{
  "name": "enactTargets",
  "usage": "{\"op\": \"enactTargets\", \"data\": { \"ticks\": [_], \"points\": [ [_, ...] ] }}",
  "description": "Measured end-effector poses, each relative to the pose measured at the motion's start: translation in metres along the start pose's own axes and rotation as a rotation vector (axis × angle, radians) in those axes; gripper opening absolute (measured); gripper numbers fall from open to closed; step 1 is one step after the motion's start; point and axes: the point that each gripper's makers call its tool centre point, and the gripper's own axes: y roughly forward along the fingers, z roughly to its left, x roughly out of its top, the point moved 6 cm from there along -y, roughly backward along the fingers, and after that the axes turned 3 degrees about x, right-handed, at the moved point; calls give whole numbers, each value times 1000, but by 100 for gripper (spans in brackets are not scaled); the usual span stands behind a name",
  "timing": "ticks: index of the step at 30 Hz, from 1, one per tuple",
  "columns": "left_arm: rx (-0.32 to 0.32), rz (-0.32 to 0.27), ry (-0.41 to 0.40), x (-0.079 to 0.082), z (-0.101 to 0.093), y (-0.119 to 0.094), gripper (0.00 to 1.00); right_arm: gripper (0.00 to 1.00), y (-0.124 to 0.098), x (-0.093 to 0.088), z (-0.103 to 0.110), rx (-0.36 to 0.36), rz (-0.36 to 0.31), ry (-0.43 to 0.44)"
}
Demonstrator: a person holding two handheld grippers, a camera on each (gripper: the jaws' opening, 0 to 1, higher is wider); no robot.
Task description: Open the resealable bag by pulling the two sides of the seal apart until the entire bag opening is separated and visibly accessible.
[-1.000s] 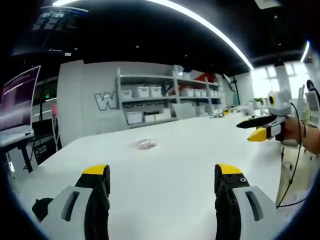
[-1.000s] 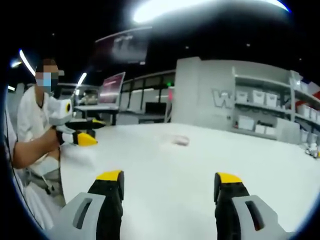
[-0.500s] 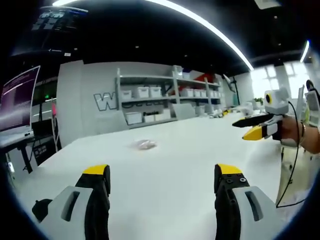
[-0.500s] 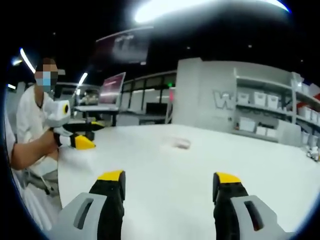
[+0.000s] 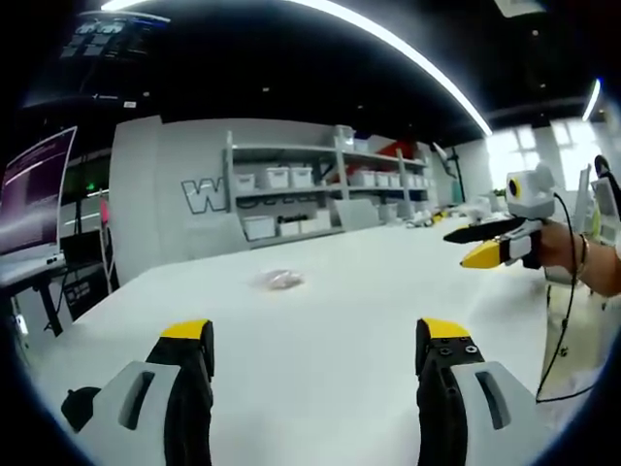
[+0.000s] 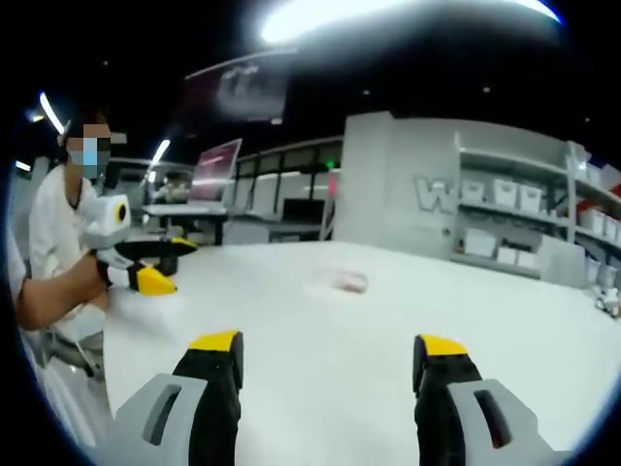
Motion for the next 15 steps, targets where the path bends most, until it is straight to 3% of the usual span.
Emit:
{"op": "enactTargets", "data": {
  "ticks": [15],
  "points": [
    [-5,3,4,-1,-1,-2,85,71,20,5,2,23,12,-19]
  ]
}}
